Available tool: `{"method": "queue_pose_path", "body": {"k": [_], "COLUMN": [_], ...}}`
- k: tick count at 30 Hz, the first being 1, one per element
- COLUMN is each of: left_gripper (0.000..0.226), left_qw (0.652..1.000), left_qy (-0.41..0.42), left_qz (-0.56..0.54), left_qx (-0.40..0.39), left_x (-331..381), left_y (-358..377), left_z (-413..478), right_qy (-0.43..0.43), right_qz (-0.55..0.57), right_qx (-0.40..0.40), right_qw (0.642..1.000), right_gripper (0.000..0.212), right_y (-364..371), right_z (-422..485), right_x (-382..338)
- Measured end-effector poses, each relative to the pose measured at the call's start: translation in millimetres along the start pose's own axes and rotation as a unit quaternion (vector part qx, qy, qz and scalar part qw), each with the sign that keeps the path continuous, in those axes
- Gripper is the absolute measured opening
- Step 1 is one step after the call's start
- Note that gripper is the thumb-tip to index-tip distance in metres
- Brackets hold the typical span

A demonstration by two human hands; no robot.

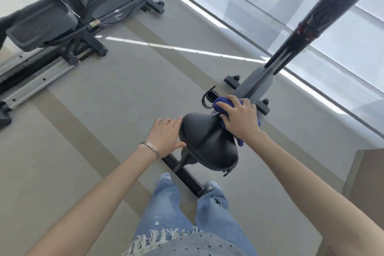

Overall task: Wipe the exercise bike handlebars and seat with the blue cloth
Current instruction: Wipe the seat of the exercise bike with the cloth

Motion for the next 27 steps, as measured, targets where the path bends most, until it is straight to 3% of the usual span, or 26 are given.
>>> {"method": "queue_pose_path", "body": {"k": [5, 14, 20, 27], "left_gripper": [0.079, 0.073, 0.068, 0.068], "left_qw": [0.997, 0.963, 0.945, 0.903], "left_qy": [-0.082, -0.265, -0.311, -0.420], "left_qz": [0.006, -0.038, -0.077, -0.081], "left_qx": [0.001, 0.037, 0.056, 0.048], "left_x": [17, 62, 102, 110], "left_y": [-7, -6, 2, 10], "left_z": [-12, -52, -97, -167], "right_qy": [-0.082, -0.192, -0.246, -0.344], "right_qz": [0.051, 0.159, 0.286, 0.292], "right_qx": [-0.066, -0.012, -0.079, -0.126], "right_qw": [0.993, 0.968, 0.923, 0.883], "right_gripper": [0.059, 0.049, 0.048, 0.043], "right_y": [2, -1, -11, -27], "right_z": [-16, -29, -52, -78], "right_x": [14, 15, 1, -51]}}
Point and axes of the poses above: each hand's wrist, its own z-axis towards the middle knuckle, its own y-axis out of the palm, x = y × z, the point moved 5 cm from there along z, towards the middle knuckle, and after that the axes turned 10 degrees about x, right-handed, at the moved point
